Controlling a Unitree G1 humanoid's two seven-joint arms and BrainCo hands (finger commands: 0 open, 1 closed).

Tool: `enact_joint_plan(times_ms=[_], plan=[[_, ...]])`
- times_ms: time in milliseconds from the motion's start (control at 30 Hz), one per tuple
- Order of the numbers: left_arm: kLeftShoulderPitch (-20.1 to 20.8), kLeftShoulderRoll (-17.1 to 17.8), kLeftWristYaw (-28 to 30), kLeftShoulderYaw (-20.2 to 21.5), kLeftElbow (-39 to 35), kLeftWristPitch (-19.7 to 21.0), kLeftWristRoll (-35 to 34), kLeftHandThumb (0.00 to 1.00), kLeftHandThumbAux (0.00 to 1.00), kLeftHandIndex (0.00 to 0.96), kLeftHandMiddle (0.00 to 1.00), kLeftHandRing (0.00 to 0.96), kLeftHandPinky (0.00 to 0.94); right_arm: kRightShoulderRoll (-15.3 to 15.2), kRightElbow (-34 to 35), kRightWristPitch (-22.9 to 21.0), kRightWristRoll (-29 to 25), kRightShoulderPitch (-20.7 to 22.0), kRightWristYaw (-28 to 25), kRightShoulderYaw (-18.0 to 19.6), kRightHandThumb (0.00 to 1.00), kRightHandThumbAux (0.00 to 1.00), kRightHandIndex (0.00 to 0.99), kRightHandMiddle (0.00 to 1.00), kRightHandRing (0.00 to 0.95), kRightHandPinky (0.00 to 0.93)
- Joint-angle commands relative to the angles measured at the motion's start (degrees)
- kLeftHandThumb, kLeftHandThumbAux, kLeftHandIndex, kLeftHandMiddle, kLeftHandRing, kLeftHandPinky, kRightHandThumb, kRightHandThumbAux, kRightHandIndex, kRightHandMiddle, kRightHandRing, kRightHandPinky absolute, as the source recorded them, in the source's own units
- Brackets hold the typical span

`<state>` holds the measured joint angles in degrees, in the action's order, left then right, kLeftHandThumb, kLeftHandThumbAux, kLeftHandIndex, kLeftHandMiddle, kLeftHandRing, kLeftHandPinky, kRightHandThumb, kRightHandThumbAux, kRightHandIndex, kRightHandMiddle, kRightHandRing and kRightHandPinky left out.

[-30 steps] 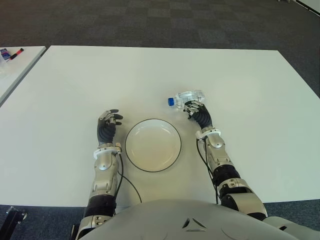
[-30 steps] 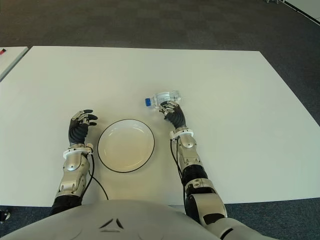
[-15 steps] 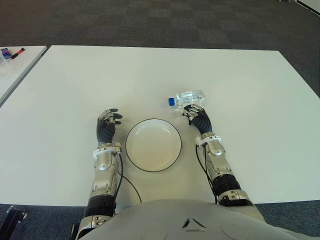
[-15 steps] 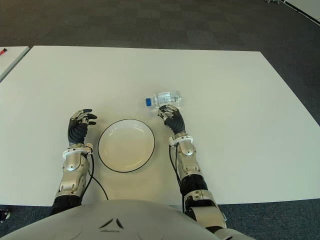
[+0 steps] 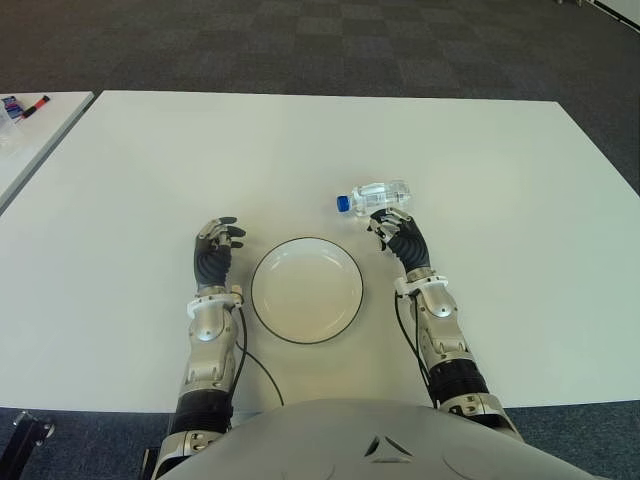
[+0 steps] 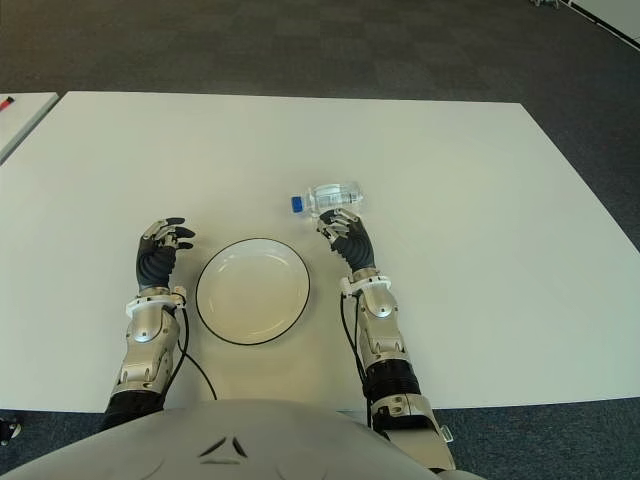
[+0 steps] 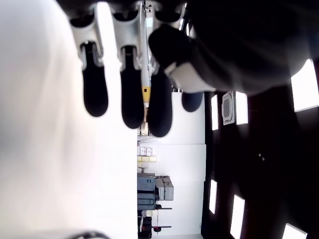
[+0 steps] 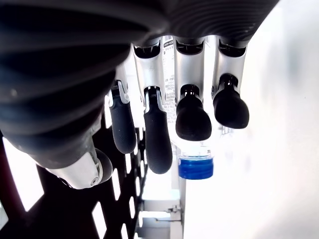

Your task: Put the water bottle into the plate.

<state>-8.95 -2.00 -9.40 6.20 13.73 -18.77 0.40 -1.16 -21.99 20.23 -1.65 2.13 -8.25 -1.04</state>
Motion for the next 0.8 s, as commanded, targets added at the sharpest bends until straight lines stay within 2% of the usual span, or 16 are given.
enact_joint_plan(times_ms=[33,500,800], plan=[[0.0,0.0,1.3,-0.1,0.4,-0.6,-0.7,0.944,0.656,0.388,0.533,0.460,0.470,0.0,2.9,-1.6,-1.0,-2.0,-0.8,-0.1,0.846,0.676,0.416,0.567,0.782,0.746],[0.4,0.5,1.5,0.1,1.5,-2.1,-0.3,0.943,0.656,0.389,0.532,0.458,0.493,0.5,8.0,-1.4,-2.6,-3.9,-2.3,-0.3,0.847,0.675,0.421,0.574,0.799,0.786],[0.4,0.7,0.9,0.0,1.7,-2.2,0.5,0.942,0.657,0.388,0.532,0.457,0.478,0.8,19.1,-3.5,-2.1,-4.8,-0.4,-0.3,0.848,0.674,0.423,0.580,0.806,0.804]])
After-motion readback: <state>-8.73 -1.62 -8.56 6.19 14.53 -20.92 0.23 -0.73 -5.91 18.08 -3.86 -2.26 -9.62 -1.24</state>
